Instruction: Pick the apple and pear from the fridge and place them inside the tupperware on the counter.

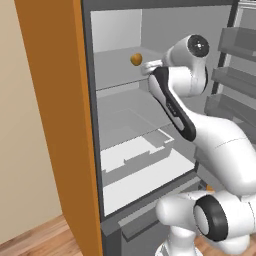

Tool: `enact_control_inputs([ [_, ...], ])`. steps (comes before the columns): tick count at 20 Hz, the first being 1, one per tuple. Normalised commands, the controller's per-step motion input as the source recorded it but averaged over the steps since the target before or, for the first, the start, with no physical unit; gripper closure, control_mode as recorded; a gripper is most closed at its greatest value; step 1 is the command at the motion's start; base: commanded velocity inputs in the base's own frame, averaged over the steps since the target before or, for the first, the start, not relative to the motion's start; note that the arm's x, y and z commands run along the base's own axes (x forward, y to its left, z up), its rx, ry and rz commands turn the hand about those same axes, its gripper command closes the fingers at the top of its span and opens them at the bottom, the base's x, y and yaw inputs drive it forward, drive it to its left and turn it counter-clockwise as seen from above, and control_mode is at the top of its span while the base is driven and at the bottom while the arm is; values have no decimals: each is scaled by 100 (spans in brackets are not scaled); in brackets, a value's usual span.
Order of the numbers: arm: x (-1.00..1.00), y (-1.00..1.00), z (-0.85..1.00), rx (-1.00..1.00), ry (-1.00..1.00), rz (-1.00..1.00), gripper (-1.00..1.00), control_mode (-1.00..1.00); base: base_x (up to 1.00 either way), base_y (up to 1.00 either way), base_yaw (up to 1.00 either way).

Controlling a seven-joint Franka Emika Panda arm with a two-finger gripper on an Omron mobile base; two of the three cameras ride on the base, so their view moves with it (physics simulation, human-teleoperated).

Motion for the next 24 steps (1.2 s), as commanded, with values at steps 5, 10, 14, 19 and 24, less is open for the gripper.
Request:
enact_control_inputs([
  [5,43,0,0,-2,12,0,-100,-100,0,0,0],
  [10,34,2,0,0,2,0,-100,-100,0,0,0],
  [14,30,9,0,0,0,0,-100,-100,0,0,0],
  [19,15,14,0,0,0,0,-100,-100,0,0,0],
  [24,18,13,0,0,0,0,-100,-100,0,0,0],
])
